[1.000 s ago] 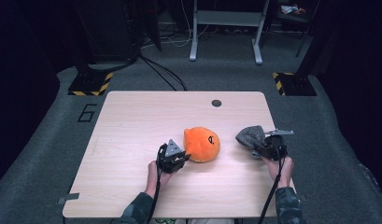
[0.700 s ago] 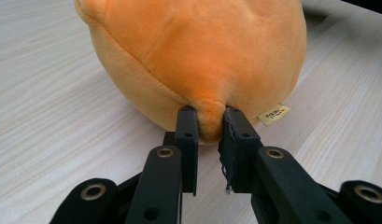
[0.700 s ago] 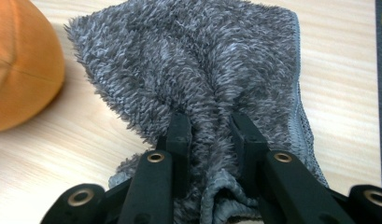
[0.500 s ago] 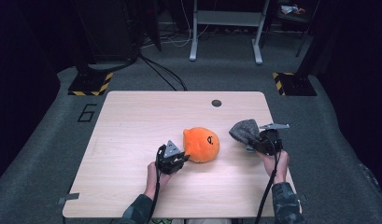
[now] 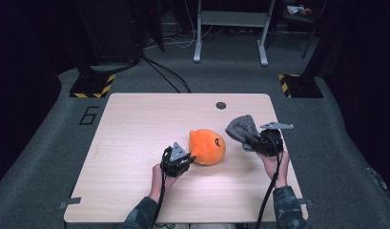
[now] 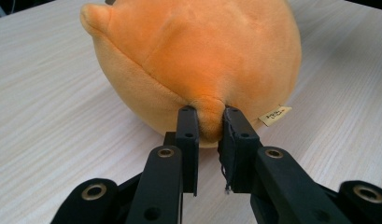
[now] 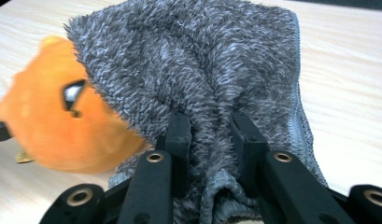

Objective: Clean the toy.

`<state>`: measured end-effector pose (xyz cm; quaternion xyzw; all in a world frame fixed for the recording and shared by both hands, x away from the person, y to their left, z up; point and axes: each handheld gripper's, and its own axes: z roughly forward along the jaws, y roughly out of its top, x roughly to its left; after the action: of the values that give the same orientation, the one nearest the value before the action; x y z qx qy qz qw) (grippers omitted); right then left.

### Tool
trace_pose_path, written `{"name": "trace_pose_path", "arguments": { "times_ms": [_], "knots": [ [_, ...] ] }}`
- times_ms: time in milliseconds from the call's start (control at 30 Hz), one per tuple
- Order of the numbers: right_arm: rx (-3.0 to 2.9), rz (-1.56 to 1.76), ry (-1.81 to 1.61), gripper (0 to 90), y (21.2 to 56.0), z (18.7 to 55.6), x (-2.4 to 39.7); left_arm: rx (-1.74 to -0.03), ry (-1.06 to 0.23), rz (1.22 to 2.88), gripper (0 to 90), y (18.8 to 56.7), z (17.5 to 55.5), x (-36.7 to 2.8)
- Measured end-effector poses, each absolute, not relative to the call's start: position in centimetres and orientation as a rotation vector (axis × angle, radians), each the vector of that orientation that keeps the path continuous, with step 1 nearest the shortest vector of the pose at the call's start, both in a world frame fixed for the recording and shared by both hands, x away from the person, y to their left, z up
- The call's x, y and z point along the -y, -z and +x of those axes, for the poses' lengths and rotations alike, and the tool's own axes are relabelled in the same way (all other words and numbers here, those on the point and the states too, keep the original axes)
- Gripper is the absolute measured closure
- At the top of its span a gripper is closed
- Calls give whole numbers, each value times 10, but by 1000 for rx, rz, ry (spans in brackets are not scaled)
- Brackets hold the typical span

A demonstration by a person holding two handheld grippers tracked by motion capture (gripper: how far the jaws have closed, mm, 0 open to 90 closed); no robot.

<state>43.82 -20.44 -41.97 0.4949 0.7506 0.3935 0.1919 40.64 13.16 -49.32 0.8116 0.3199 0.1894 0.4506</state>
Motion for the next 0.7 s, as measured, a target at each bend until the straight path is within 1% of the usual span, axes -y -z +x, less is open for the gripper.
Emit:
{"name": "trace_pose_path", "arguments": {
  "times_ms": [167,400,700],
  "knots": [
    [-2148,1314,-1136,716,412,434,183,-769,-480,2009,787,488,409,-128],
    [-2204,1239,-1138,715,403,438,157,-751,-483,2018,789,484,410,-126],
    [-2283,1114,-1007,710,400,444,120,-719,-505,2018,797,479,413,-121]
  ]
}}
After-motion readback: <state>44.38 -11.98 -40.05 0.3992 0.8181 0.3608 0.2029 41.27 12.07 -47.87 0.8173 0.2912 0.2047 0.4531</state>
